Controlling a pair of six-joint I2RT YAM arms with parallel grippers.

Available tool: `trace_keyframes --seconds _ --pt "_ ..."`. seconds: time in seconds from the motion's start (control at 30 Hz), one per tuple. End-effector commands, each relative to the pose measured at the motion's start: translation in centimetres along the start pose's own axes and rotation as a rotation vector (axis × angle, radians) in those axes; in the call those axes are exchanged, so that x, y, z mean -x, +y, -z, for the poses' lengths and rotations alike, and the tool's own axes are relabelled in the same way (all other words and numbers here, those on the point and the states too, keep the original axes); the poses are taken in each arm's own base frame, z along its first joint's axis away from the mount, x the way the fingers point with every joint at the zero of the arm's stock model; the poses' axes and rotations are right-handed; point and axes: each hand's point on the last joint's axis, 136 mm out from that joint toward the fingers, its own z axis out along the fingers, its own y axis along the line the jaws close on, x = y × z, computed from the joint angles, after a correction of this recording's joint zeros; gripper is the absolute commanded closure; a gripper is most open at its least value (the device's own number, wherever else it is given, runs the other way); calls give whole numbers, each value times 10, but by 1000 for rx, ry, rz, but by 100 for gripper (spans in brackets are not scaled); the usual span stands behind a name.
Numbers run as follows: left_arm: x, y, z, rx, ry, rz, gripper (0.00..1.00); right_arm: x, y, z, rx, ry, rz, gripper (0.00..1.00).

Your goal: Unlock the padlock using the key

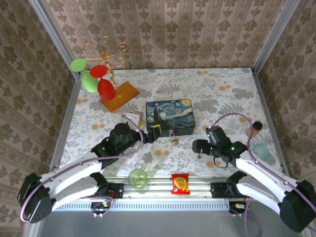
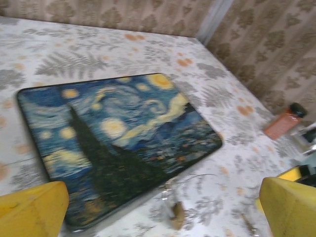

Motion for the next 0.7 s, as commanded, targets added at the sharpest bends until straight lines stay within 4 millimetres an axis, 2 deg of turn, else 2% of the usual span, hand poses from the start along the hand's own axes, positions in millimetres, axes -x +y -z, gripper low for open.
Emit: trace_keyframes --seconds 0.0,0.1,0.27,0.4,0.67 --pt "19 -31 -4 -50 -52 17 0 -11 -23 -5 -155 -8 -39 25" --pt "15 -45 -14 -78 -28 8 0 -17 -20 -9 -171 6 -17 29" --pt "7 -50 -26 -86 8 -1 0 -26 -10 -17 -155 7 0 40" --pt "7 -57 -27 -136 -19 -17 0 -30 -8 -24 -170 19 11 47" --pt "10 -59 -27 -138 -29 -34 0 -42 -7 -34 -190 51 28 57"
